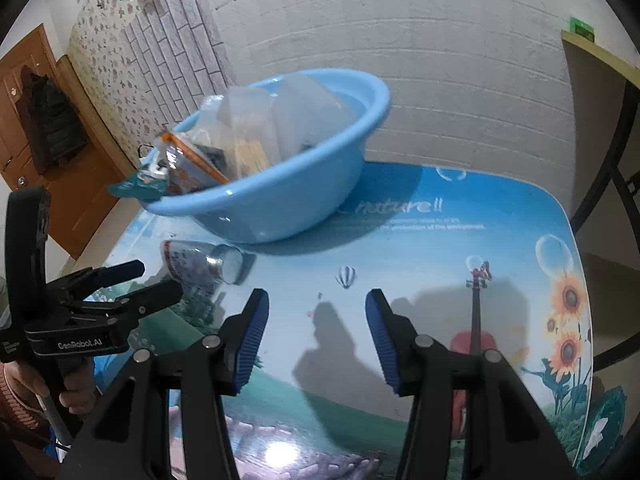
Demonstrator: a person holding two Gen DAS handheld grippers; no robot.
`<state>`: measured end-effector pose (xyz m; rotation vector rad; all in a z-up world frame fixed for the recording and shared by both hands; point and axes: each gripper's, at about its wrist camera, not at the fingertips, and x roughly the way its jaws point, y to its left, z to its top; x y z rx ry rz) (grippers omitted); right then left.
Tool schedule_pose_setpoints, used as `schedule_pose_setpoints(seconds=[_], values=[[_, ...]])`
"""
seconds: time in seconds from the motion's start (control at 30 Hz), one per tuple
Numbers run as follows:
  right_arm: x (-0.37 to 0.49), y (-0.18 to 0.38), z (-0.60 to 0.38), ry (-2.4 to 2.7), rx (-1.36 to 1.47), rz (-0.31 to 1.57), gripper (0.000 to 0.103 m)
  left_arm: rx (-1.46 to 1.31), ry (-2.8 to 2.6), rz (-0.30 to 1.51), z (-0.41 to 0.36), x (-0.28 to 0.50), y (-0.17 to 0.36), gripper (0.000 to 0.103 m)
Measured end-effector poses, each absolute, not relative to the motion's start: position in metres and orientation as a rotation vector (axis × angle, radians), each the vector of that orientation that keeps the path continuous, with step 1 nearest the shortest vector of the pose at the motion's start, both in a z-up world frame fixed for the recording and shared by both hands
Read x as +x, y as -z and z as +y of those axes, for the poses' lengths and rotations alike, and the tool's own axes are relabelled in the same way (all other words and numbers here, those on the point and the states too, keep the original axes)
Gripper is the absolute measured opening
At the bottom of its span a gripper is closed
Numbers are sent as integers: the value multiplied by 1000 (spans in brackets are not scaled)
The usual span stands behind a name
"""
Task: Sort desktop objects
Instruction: 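Move the left gripper to the clear water bottle and straddle it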
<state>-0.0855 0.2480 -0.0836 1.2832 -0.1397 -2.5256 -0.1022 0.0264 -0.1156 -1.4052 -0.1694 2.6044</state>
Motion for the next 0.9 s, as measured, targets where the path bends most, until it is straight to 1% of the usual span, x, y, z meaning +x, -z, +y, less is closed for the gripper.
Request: schedule_pose_setpoints(seconds=[0.37, 0.67, 0.77, 0.9], values=[[-90, 94, 250, 2506, 1313, -148, 50, -1474, -2631, -331, 33, -117, 124, 92], [-88, 95, 250, 2502, 1320, -154, 50, -1487, -2648, -278, 46, -125, 130, 92], [-87, 94, 249, 2502, 1323, -148, 50, -1484, -2650, -233, 47, -127, 130, 86], [-84, 90, 248, 2508, 1316, -147, 50, -1481, -2648, -205, 45, -125, 129, 86]])
